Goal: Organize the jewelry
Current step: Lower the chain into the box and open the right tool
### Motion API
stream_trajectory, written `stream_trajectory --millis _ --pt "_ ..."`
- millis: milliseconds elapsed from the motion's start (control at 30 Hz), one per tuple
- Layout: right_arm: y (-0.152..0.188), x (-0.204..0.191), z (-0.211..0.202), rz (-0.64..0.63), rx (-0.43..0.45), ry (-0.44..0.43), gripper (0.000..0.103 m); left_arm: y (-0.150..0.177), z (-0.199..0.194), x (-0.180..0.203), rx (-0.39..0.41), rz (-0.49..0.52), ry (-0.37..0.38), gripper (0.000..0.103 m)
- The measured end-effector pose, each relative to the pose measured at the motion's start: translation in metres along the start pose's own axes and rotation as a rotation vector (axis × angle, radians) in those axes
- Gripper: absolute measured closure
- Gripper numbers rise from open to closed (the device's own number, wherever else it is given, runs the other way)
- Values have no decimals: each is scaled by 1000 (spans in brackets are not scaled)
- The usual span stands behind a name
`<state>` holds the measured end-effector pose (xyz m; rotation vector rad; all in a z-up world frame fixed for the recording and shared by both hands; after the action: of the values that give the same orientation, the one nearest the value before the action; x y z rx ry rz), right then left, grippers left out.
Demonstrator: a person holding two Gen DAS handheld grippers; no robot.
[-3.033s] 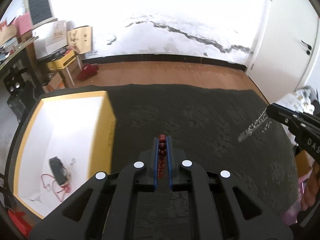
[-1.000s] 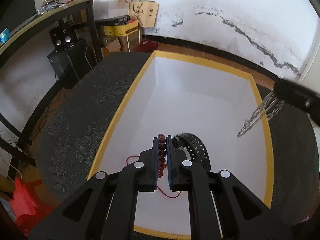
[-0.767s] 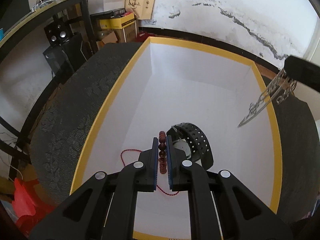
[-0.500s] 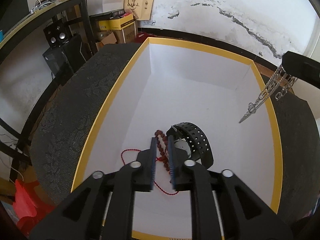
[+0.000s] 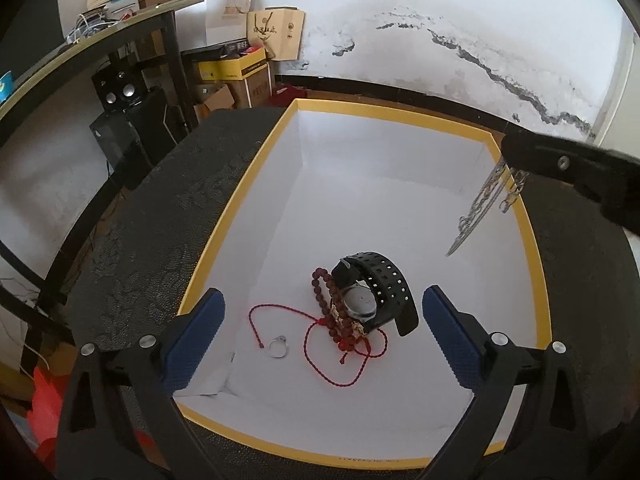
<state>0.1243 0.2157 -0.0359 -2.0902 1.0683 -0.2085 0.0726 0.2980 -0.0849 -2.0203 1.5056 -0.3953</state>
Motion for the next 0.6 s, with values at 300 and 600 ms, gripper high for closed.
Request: stream_trajectory --millis 300,600 --pt "12 13 38 11 -76 32 96 5 -4 -5 10 18 -5 7" --pt "29 26 73 11 -149 78 96 7 -4 -11 7 5 -5 7"
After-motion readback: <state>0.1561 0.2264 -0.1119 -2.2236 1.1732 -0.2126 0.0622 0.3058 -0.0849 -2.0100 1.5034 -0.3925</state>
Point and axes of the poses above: each gripper's, at about its wrist camera, not at the fingertips, and z roughly the way its jaws point, x to its right, y to its underside, the point moved 7 cm from there along z, roughly the way its jaws point, and after that the axes turned 7 degrees about -y, right-handed, at the moved point
